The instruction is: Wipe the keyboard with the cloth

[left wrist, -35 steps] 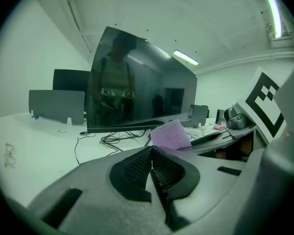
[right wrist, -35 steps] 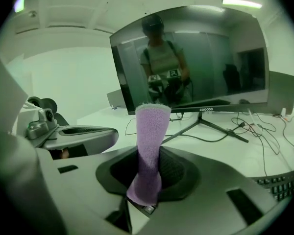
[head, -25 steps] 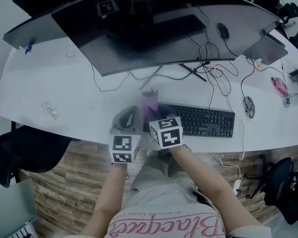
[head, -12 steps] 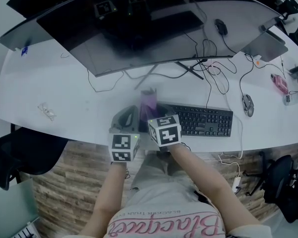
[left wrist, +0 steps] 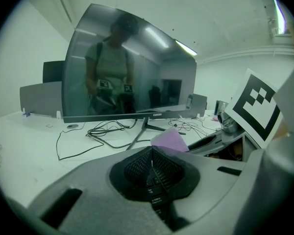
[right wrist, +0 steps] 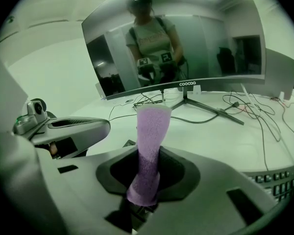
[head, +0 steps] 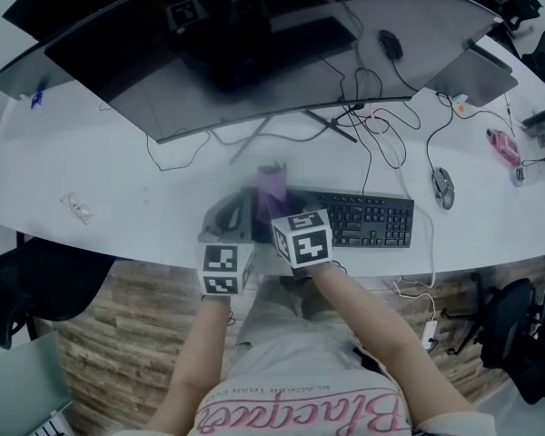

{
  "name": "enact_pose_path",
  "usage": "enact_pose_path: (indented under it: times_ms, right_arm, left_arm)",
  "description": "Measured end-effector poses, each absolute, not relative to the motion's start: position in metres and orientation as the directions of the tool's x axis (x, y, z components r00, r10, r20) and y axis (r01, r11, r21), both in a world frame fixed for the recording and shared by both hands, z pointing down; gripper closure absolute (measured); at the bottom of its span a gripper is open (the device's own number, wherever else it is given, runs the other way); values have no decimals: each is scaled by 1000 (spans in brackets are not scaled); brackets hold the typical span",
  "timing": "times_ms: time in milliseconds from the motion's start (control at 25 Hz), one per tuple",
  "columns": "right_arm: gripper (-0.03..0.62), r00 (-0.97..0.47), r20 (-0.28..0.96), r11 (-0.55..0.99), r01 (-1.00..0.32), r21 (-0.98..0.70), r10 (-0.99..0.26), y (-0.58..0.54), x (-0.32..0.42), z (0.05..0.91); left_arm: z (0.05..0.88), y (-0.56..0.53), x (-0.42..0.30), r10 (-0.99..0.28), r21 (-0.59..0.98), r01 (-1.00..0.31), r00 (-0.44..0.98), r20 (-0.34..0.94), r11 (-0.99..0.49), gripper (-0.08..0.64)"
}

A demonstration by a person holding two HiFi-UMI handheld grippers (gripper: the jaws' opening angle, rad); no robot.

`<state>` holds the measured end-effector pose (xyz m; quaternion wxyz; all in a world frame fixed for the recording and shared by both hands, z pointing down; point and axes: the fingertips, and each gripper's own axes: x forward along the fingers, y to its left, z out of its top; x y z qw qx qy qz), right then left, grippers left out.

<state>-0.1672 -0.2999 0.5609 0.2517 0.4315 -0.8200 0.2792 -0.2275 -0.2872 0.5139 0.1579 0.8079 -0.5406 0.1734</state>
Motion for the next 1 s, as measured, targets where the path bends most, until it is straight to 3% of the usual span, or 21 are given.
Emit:
enact_pose_path:
  times_ms: [1000]
  right_arm:
    - [502,-448,670,418,-881,-219,-593,-294,-70,563]
  left_arm:
    - [518,-284,-132,-792,76,-898,419,444,-433,555]
